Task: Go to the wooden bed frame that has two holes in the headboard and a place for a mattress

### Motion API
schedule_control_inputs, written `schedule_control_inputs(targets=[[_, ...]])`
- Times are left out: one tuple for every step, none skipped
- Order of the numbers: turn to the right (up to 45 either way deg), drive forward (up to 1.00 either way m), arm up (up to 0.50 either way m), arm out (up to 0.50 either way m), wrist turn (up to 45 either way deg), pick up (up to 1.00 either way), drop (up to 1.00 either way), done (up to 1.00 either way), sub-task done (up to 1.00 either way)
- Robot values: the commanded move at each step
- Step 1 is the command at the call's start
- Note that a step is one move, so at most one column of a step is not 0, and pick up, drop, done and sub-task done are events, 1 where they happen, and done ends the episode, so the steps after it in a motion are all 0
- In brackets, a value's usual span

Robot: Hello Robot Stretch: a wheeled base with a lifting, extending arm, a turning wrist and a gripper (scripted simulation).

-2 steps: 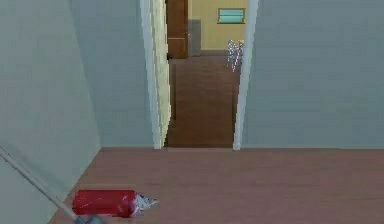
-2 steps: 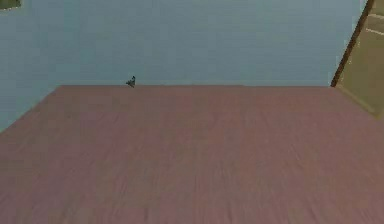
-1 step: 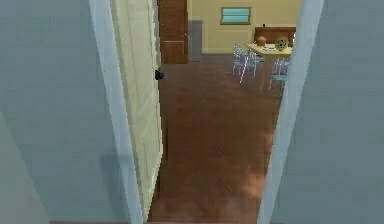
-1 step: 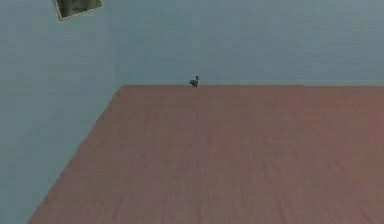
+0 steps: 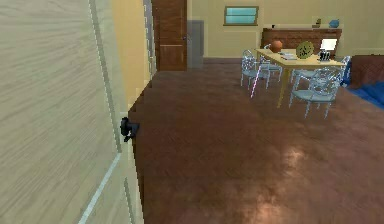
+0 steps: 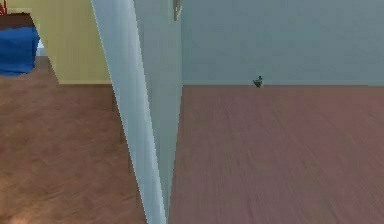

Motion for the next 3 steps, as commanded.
schedule_control_inputs(targets=[[3.0,0.0,0.0,0.0,0.0,0.0,0.0,0.0,0.0],[0.0,1.0,0.0,0.0,0.0,0.0,0.0,0.0,0.0],[0.0,1.0,0.0,0.0,0.0,0.0,0.0,0.0,0.0]])
